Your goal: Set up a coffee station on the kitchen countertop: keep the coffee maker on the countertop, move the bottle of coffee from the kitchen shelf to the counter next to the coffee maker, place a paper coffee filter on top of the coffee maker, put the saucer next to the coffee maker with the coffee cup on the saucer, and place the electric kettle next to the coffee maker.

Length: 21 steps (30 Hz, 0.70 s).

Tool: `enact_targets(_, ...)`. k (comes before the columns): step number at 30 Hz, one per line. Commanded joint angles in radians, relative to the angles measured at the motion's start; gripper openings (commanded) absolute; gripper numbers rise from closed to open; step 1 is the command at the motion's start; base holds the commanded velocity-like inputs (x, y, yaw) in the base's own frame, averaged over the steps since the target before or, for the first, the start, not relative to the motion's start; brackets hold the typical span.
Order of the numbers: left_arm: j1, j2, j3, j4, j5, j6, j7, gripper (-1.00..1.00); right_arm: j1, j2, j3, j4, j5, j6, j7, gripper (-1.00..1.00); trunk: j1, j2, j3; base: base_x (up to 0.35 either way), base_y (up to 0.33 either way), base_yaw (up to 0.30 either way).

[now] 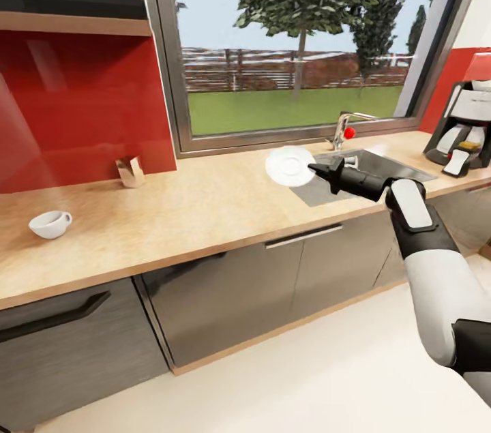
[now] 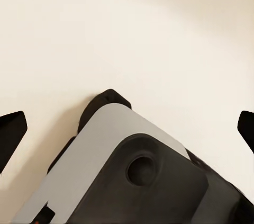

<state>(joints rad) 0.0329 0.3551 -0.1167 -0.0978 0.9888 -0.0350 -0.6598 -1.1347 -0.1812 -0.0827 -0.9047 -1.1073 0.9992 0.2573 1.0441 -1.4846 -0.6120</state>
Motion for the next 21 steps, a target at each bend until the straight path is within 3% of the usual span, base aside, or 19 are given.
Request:
enact_targets(1, 0.001, -0.001, -0.009, -0.002, 0.007, -0.004, 0.008, 1.0, 0.017, -0.026, -0.002, -0.024, -0.016, 0.005, 0.012, -1.0, 0.0, 0.0, -0.001, 0.0, 0.0, -0.249)
enact_targets(3, 0.001, -0.007, -0.009, -0.002, 0.007, -0.004, 0.014, 1.0, 0.043, -0.058, -0.002, -0.055, -0.048, 0.005, 0.012, -1.0, 0.0, 0.0, -0.001, 0.0, 0.0, -0.181)
enact_targets(6, 0.001, -0.013, -0.009, -0.002, 0.007, -0.006, 0.019, 1.0, 0.073, -0.082, -0.002, -0.086, -0.1, 0.006, 0.013, -1.0, 0.0, 0.0, -0.001, 0.0, 0.0, -0.083)
enact_targets(8, 0.001, -0.017, -0.009, -0.002, 0.007, -0.006, 0.021, 1.0, 0.13, -0.121, -0.002, -0.135, -0.157, 0.007, 0.012, -1.0, 0.0, 0.0, -0.001, 0.0, 0.0, -0.065)
enact_targets(13, 0.001, -0.017, -0.009, -0.002, 0.007, -0.006, 0.023, 1.0, 0.21, -0.166, -0.002, -0.178, -0.175, 0.007, 0.012, -1.0, 0.0, 0.0, -0.001, 0.0, 0.0, -0.2)
enact_targets(21, 0.001, -0.019, -0.01, -0.002, 0.007, -0.009, 0.023, 1.0, 0.302, -0.176, -0.003, -0.272, -0.18, 0.007, 0.013, -1.0, 0.0, 0.0, -0.001, 0.0, 0.0, -0.247)
